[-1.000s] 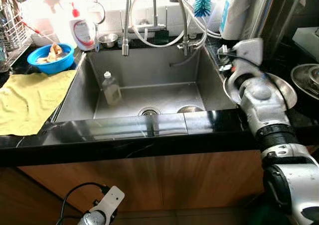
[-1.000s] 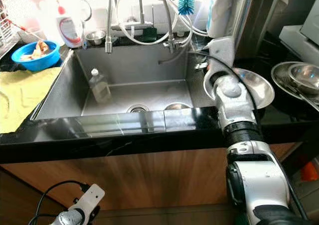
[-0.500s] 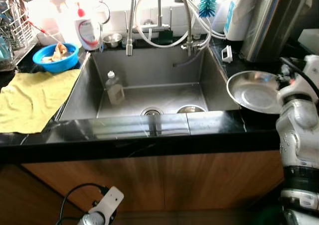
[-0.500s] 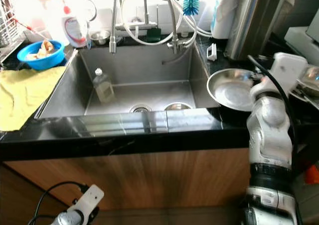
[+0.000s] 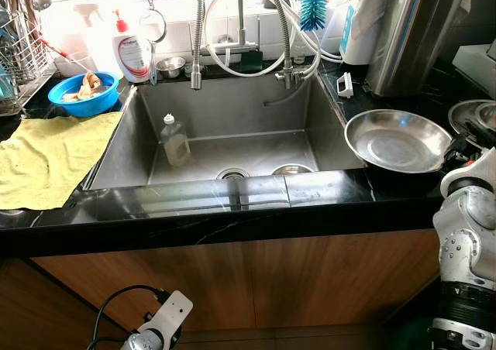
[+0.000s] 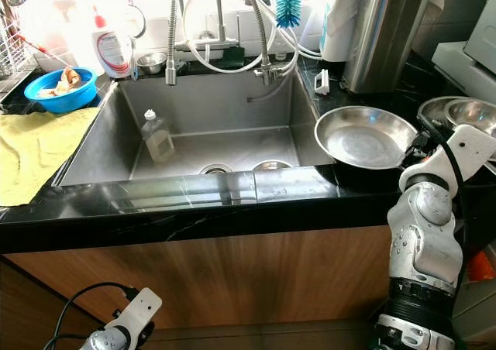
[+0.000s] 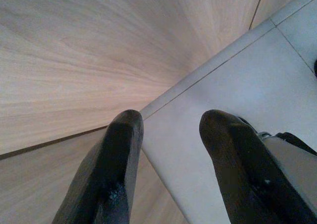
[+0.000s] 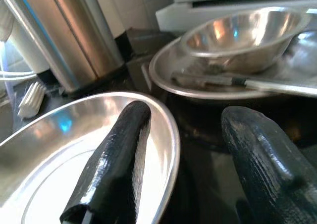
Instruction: Kitchen organization
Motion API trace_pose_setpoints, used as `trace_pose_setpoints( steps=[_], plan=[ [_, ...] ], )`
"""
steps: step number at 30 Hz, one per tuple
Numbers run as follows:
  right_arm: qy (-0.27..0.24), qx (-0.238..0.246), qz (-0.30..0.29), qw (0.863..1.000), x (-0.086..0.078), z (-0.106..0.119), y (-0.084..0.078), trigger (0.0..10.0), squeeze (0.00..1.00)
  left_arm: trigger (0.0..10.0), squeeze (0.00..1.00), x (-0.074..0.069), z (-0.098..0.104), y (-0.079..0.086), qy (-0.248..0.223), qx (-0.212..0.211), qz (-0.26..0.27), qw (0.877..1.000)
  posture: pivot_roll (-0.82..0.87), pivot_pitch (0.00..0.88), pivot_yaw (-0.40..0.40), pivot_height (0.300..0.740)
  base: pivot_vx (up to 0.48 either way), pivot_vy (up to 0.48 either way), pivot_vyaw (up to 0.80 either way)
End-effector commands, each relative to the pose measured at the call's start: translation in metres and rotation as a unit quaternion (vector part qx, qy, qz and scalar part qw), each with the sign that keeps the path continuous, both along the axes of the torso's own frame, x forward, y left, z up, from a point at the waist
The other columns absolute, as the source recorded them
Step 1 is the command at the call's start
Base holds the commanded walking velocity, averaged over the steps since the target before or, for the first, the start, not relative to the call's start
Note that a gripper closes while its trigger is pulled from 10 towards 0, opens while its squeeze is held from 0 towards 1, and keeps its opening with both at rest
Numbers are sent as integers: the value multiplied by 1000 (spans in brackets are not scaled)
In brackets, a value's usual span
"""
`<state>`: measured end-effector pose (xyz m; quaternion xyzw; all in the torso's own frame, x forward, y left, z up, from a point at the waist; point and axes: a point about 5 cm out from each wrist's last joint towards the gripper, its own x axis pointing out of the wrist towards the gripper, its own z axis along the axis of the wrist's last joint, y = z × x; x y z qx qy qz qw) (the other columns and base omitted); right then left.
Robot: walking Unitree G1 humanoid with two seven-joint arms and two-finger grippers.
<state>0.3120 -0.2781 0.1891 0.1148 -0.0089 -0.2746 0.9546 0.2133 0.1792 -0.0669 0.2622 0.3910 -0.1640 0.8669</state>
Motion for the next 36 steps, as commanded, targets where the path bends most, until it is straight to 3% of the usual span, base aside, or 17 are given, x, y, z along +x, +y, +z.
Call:
trace_pose_setpoints(
  steps=[1, 4, 5, 6, 7, 22, 36],
  plan=[
    [-12, 6, 0, 1000, -1, 9, 1, 10000, 1000, 10000, 0, -3, -1, 5, 6, 3, 4, 1000, -113, 0, 60, 740, 0, 0, 0],
    [-12, 19, 7, 1000, 1, 10, 3, 10000, 1000, 10000, 0, -5, -2, 6, 8, 5, 5, 1000, -111, 0, 60, 740, 0, 0, 0],
    [-10, 19, 15, 1000, 3, 10, 4, 10000, 941, 10000, 0, -5, -2, 6, 9, 5, 5, 1000, -111, 0, 60, 740, 0, 0, 0],
    [-7, 16, 19, 1000, 3, 10, 5, 10000, 110, 10000, 0, -5, -2, 7, 9, 6, 5, 1000, -111, 0, 60, 740, 0, 0, 0],
    [-6, 15, 23, 1000, 4, 11, 7, 10000, 0, 10000, 0, -5, -2, 7, 9, 6, 5, 1000, -109, 0, 59, 740, 0, 0, 0],
    [11, 76, 37, 996, 11, 2, 9, 10000, 0, 10000, 0, -5, -3, 7, 11, 10, 2, 1000, -108, 0, 60, 740, 0, 0, 0],
    [33, 94, 42, 994, 16, -5, 8, 10000, 0, 10000, 0, -2, -1, 3, 9, 5, -2, 1000, -112, 0, 65, 740, 0, 0, 0]
  ],
)
